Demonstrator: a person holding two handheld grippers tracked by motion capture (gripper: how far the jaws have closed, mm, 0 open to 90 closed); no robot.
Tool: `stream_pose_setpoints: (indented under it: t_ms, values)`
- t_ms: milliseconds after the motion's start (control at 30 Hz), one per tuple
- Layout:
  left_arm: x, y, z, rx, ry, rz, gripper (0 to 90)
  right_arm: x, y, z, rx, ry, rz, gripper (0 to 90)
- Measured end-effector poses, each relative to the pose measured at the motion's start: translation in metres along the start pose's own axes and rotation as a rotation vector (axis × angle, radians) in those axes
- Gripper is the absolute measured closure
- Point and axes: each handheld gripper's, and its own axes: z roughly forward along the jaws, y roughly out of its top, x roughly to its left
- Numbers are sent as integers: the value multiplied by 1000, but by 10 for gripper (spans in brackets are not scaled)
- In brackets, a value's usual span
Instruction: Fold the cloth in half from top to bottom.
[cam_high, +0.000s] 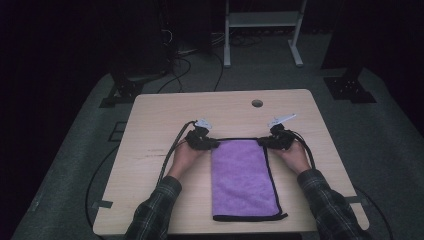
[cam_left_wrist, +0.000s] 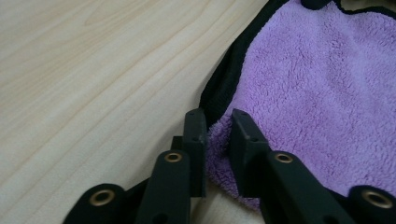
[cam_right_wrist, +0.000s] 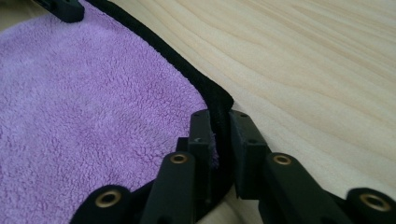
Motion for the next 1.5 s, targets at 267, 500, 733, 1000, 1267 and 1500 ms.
stream_pose_setpoints:
  t_ms: [267, 500, 733, 1000, 1267, 1500]
  values:
    - [1, 3, -4, -10, 19, 6, 808, -5, 5, 1, -12, -12, 1, 828]
    - [8, 26, -27, -73, 81, 43, 811, -4, 28, -8, -95, -62, -17, 830]
    - [18, 55, -52, -129, 140, 65, 816, -6, 60, -27, -184, -74, -35, 830]
    - [12, 62, -73, -198, 130, 73, 817, -1, 81, -49, -248, -62, -73, 829]
    - [0, 37, -70, -184, 59, 65, 817, 7, 51, -44, -236, -9, -69, 826]
    - [-13, 21, -67, -160, 8, 54, 817, 18, 29, -45, -212, 18, -82, 826]
